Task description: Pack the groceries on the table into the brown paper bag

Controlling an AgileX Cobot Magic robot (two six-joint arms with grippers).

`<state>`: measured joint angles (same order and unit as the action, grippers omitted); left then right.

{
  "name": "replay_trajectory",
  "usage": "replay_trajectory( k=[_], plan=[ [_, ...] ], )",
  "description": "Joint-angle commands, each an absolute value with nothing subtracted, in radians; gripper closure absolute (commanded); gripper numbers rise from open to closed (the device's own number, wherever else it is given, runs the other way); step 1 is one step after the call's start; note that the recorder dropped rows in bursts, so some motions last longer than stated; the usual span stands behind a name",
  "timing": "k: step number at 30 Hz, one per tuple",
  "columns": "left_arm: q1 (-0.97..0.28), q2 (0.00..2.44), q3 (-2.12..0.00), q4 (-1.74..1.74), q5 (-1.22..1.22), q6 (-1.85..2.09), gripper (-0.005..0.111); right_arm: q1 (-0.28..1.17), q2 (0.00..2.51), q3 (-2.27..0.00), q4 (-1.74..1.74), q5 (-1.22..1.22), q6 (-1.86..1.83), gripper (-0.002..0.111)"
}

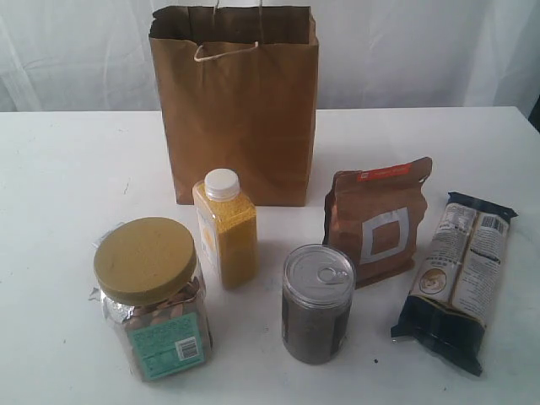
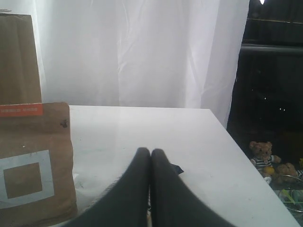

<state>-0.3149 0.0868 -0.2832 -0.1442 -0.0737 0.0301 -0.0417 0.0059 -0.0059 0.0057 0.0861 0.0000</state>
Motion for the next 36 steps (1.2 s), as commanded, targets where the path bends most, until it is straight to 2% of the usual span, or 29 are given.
replay_trajectory(
  k=[1,7,8,10,11,13,14,17,19,21,24,28,30,33,36],
  plan=[
    [-0.31,0.172,-0.383,-0.145,0.158,0.023,0.107,-0.048,0.0,0.0,0.005,0.073,0.0,0.108],
    [-0.31,0.334,-0.489,-0.156,0.531,0.019,0.107,-0.048,0.0,0.0,0.006,0.072,0.0,0.108],
    [-0.31,0.385,-0.493,-0.156,0.653,0.019,0.107,-0.048,0.0,0.0,0.006,0.05,0.0,0.108],
    [-0.31,0.435,-0.469,-0.156,0.711,0.019,0.107,-0.048,0.0,0.0,0.006,-0.059,0.0,0.108],
    [-0.31,0.438,-0.46,-0.16,0.705,0.019,0.107,-0.048,0.0,0.0,0.006,-0.114,0.0,0.108],
    [-0.31,0.438,-0.445,-0.16,0.62,0.019,0.107,-0.048,0.0,0.0,0.008,-0.371,0.098,0.108],
    [-0.31,0.438,-0.443,-0.155,0.555,-0.006,0.107,-0.048,0.0,0.0,0.026,-0.578,0.269,0.108],
    [-0.31,0.438,-0.443,-0.148,0.495,-0.069,0.107,-0.048,0.025,-0.146,0.164,-0.593,0.554,0.108],
    [-0.31,0.438,-0.441,-0.148,0.492,-0.083,0.107,-0.048,0.162,-0.327,0.108,-0.605,0.546,0.108],
    [-0.31,0.43,-0.406,-0.148,0.425,-0.083,0.107,-0.048,0.396,-0.483,-0.116,-0.623,0.464,0.108],
    [-0.31,0.39,-0.343,-0.154,0.312,-0.083,0.107,-0.046,0.721,-0.603,-0.506,-0.445,0.508,0.108],
    [-0.31,0.357,-0.324,-0.154,0.325,-0.05,0.107,-0.03,0.956,-0.614,-0.884,-0.264,0.912,0.108],
    [-0.31,0.355,-0.324,-0.154,0.381,-0.041,0.107,-0.007,1.029,-0.614,-1.146,-0.265,1.197,0.108],
    [-0.31,0.355,-0.324,-0.166,0.419,-0.039,0.107,0.002,1.09,-0.629,-1.662,-0.57,1.578,0.108],
    [-0.31,0.355,-0.324,-0.172,0.419,-0.037,0.107,0.004,1.156,-0.624,-1.744,-0.922,1.668,0.108]
  ],
)
